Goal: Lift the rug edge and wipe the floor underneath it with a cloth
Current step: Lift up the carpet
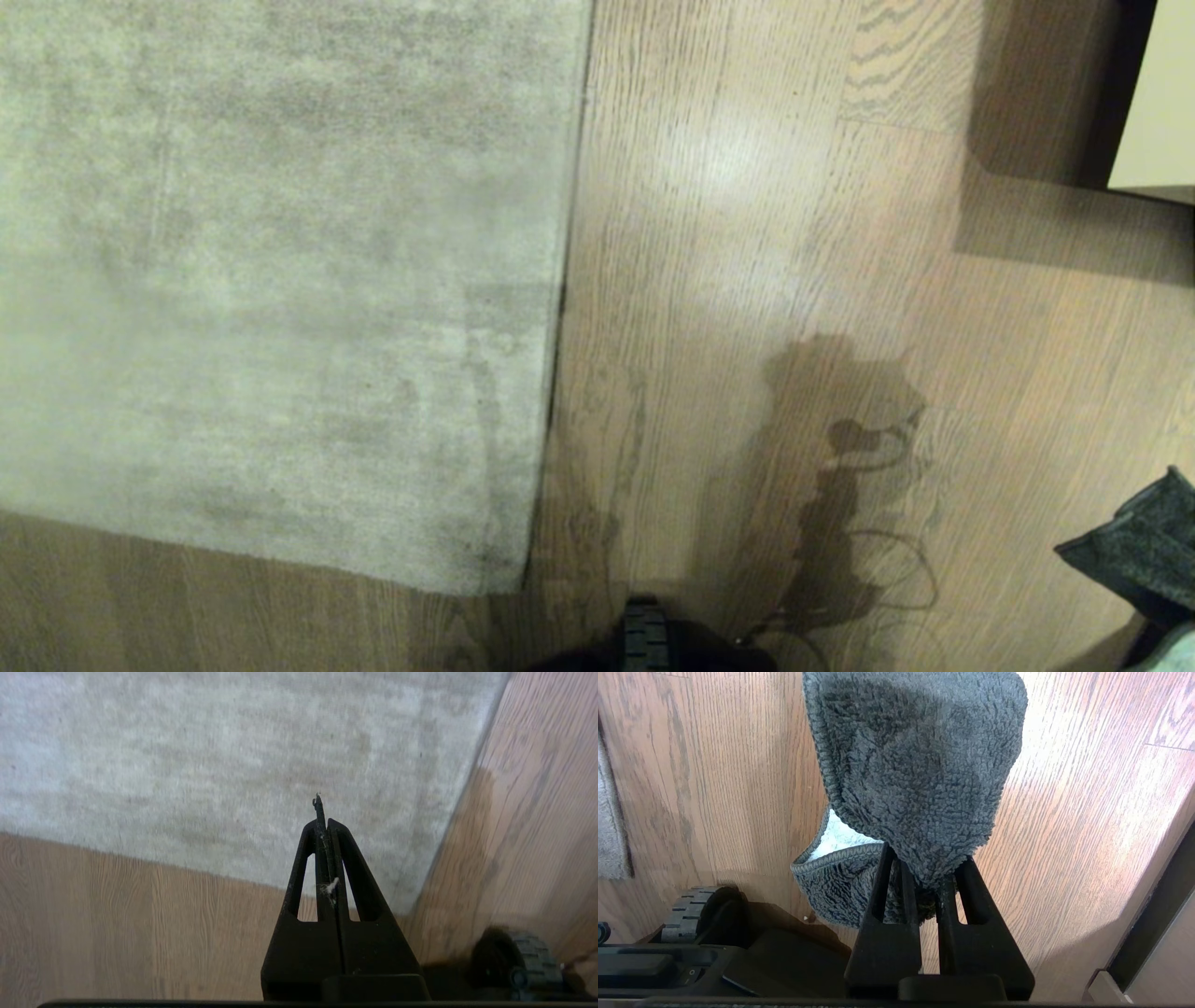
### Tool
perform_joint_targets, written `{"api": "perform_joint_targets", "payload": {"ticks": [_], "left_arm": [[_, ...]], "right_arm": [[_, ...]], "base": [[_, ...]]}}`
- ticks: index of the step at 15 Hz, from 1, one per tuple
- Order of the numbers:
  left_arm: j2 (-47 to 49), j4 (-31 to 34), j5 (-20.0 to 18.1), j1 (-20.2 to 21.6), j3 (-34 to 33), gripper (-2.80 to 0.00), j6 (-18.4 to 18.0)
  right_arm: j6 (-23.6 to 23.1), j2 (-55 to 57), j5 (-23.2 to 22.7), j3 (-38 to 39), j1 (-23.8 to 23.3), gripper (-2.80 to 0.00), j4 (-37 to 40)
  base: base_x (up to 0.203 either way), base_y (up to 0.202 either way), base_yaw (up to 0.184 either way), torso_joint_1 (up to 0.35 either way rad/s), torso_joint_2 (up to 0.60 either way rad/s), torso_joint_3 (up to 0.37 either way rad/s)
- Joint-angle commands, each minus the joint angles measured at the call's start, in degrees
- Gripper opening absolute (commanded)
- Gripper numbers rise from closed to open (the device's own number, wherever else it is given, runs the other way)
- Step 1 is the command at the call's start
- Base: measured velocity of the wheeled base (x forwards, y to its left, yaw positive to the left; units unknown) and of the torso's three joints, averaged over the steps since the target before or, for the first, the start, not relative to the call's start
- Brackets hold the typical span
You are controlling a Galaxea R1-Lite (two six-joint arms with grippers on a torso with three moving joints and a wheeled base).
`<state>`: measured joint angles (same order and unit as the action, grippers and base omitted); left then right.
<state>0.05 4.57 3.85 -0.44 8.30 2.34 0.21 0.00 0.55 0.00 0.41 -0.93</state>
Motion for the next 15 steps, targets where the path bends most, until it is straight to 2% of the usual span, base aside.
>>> {"api": "perform_joint_targets", "payload": {"ticks": [1,5,8,15], "left_arm": [[0.19,0.17,0.11,0.00,0.49,-2.80,0.03],[2.18,0.15,-0.25,0.00,-0.07,-2.80,0.03],[2.50,0.17,-2.17,0.00,-1.89,-2.80,0.03],[12.24,0.01,-2.14,-0.31,3.25,-2.80,0.10]], "right_arm": [[-0.03,0.01,0.00,0.00,0.02,-2.80,-0.04],[-0.03,0.04,0.07,0.00,0.02,-2.80,-0.04],[-0.03,0.08,0.06,0.00,0.02,-2.80,-0.04],[-0.03,0.00,0.00,0.00,0.02,-2.80,-0.04]], "base": [[0.000,0.000,0.000,0.000,0.00,0.000],[0.000,0.000,0.000,0.000,0.00,0.000],[0.000,0.000,0.000,0.000,0.00,0.000],[0.000,0.000,0.000,0.000,0.00,0.000]]}}
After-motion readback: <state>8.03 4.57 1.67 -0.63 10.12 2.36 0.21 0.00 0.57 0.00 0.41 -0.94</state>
